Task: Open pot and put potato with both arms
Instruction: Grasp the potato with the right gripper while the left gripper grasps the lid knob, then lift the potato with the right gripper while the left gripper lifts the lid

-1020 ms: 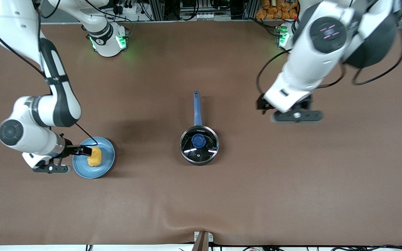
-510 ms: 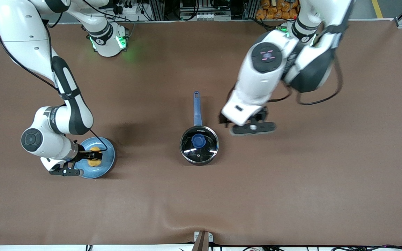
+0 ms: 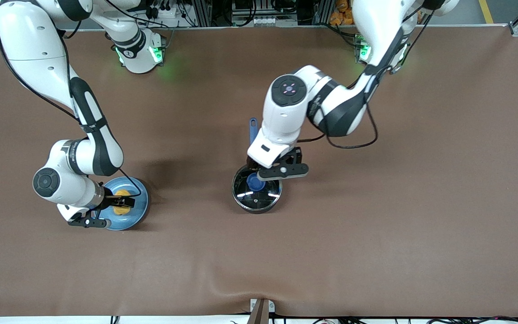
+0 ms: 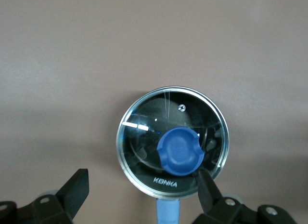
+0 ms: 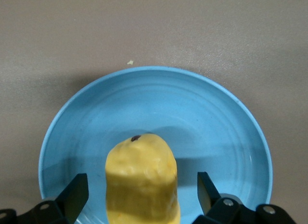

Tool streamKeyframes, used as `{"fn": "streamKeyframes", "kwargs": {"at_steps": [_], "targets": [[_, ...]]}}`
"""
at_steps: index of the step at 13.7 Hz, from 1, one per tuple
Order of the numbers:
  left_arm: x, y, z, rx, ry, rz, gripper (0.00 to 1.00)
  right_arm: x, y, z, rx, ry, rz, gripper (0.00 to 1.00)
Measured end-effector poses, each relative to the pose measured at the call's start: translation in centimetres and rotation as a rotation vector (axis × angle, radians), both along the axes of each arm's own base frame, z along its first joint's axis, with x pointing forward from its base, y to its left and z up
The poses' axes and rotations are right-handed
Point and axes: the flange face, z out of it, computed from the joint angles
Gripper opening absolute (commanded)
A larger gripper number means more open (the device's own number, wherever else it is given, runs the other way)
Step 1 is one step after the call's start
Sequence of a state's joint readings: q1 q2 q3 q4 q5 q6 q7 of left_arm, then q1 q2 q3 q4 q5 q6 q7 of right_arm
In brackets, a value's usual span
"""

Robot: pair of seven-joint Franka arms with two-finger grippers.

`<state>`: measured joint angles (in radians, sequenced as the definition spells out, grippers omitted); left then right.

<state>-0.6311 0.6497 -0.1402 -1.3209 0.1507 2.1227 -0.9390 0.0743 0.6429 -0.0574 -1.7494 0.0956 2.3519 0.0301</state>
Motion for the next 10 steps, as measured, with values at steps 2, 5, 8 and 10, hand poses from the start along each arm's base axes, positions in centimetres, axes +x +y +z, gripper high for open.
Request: {"fn": "streamKeyframes", "kwargs": {"at_steps": [2, 5, 8, 10], "targets": [[-0.1, -1.3, -2.1, 0.006, -0.020, -0.007, 1.00, 0.0, 0.0, 0.0, 0.000, 0.000, 0.000, 0.49], [-0.5, -2.9, -5.1, 0.012, -0.063, -0.018, 1.00, 0.0, 0.0, 0.0, 0.000, -0.002, -0.001, 0.20], [-0.5, -3.6, -7.8, 0.007, -0.073, -0.017, 1.00, 0.1, 0.0, 0.1, 0.000, -0.002, -0.001, 0.00], [-0.5, -3.7, -8.7, 0.007, -0.072, -0.018, 1.00, 0.2, 0.0, 0.3, 0.001, -0.009, -0.001, 0.00]]}}
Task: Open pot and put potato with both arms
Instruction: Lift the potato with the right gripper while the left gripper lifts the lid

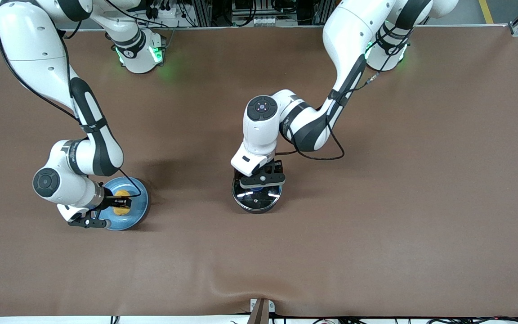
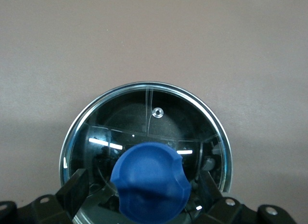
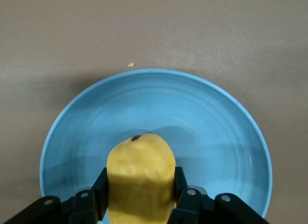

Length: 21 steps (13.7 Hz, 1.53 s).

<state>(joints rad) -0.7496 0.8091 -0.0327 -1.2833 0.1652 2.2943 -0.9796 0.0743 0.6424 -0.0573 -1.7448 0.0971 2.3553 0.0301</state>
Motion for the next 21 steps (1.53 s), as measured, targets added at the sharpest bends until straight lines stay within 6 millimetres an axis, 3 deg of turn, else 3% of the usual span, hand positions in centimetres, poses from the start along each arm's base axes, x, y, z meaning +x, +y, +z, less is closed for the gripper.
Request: {"fn": "streamKeyframes", "kwargs": {"at_steps": [4, 5, 7, 8, 12, 15, 18, 21], "targets": [[0.0, 0.0, -1.0, 0.014, -0.005, -0.002, 1.00, 0.8, 0.3, 2.2, 0.019, -0.042, -0.013, 0.00], [-0.1, -0.1, -1.3, 0.023, -0.011, -0.004, 0.90, 1.1, 0.6, 3.3, 0.022, -0.060, -0.010, 0.00], [-0.5, -0.6, -1.9, 0.029, -0.020, 0.019, 0.23, 1.5, 1.7, 6.0, 0.028, -0.101, 0.006, 0.00], [-0.6, -0.8, -1.6, 0.022, -0.027, 0.033, 0.00, 1.6, 2.5, 7.5, 0.032, -0.118, 0.017, 0.00], [-0.2, -1.1, -0.3, -0.003, -0.044, 0.072, 0.00, 1.5, 5.4, 12.1, 0.047, -0.166, 0.056, 0.00], [1.1, 0.3, 3.5, -0.003, -0.054, 0.105, 0.00, 1.2, 8.0, 13.1, 0.059, -0.176, 0.047, 0.00], [3.5, 4.8, 9.9, 0.020, -0.046, 0.110, 0.00, 0.4, 12.8, 13.2, 0.075, -0.166, -0.014, 0.00], [5.5, 11.1, 13.2, 0.032, 0.019, 0.068, 0.00, -1.1, 19.4, 13.9, 0.095, -0.168, -0.032, 0.00]]}}
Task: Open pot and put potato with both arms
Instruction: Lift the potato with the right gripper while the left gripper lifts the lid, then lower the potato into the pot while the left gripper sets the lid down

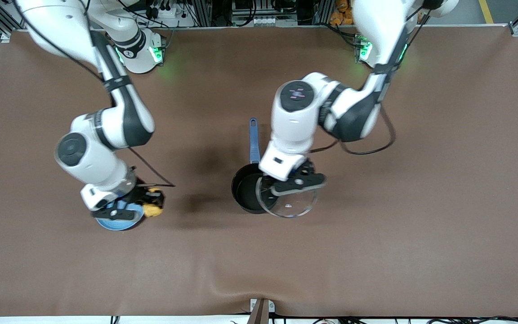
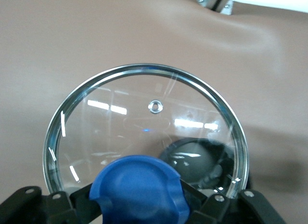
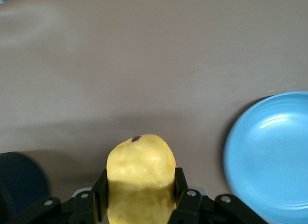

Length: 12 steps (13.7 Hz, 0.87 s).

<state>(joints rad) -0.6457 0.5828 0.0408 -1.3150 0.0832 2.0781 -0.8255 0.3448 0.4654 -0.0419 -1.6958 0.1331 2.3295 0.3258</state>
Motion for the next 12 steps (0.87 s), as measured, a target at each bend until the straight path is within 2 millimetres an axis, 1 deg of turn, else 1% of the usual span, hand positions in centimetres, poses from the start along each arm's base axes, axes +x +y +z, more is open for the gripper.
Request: {"fn": "streamKeyframes", "kwargs": {"at_steps": [3, 5, 6, 8, 9, 10, 11, 12], "targets": [[1.3, 7.8, 1.0, -0.030, 0.069, -0.071, 0.00, -1.7, 7.2, 1.8, 0.027, -0.025, 0.021, 0.00], [1.1, 13.4, 1.1, -0.022, 0.104, -0.104, 0.00, -2.7, 11.1, 2.4, 0.042, -0.038, 0.047, 0.00], [0.9, 16.0, 0.6, -0.016, 0.127, -0.130, 0.00, -3.1, 13.1, 2.2, 0.046, -0.039, 0.057, 0.00], [0.2, 20.6, -1.5, 0.002, 0.179, -0.172, 0.00, -4.0, 17.8, 0.5, 0.052, -0.031, 0.076, 0.00], [0.0, 22.7, -2.9, 0.010, 0.205, -0.192, 0.00, -4.4, 20.1, -0.6, 0.056, -0.032, 0.091, 0.00], [0.0, 24.6, -4.4, 0.015, 0.223, -0.213, 0.00, -4.7, 22.1, -1.7, 0.058, -0.034, 0.104, 0.00], [-0.1, 26.4, -5.8, 0.017, 0.228, -0.228, 0.00, -4.8, 23.4, -2.7, 0.058, -0.035, 0.115, 0.00], [-0.2, 28.0, -7.1, 0.019, 0.224, -0.240, 0.00, -4.7, 24.0, -3.3, 0.057, -0.037, 0.122, 0.00]]}}
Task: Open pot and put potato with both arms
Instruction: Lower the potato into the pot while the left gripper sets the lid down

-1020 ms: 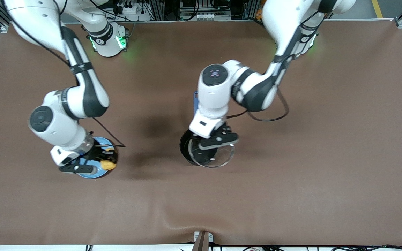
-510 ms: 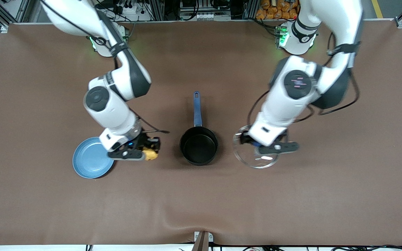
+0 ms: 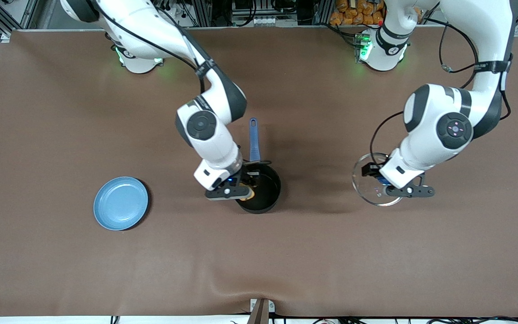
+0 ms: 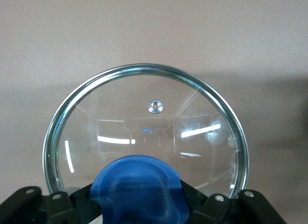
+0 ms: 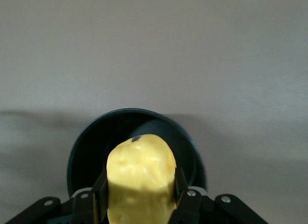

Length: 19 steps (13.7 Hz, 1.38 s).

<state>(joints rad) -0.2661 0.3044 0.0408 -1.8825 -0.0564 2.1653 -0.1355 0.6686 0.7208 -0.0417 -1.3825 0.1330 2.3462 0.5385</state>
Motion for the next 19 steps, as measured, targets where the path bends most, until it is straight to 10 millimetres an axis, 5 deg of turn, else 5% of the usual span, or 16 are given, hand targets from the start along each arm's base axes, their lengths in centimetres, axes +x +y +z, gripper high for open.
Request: {"fn": "streamKeyframes", "kwargs": {"at_steps": [4, 11, 13, 19], "targets": [[-0.6, 3.7, -4.9, -0.001, -0.040, -0.017, 0.00, 0.2, 0.6, -1.2, -0.007, 0.004, 0.007, 0.00], [-1.3, 3.9, -14.4, 0.007, -0.083, -0.029, 0.02, -1.0, 3.1, -7.3, -0.042, 0.047, 0.036, 0.00], [-1.6, 4.0, -15.8, 0.009, -0.082, -0.036, 0.99, -1.2, 3.8, -8.4, -0.045, 0.050, 0.042, 0.00], [-0.9, 3.9, -13.5, 0.002, -0.125, -0.037, 1.00, -1.6, 4.7, -10.5, -0.040, 0.036, 0.045, 0.00]]}}
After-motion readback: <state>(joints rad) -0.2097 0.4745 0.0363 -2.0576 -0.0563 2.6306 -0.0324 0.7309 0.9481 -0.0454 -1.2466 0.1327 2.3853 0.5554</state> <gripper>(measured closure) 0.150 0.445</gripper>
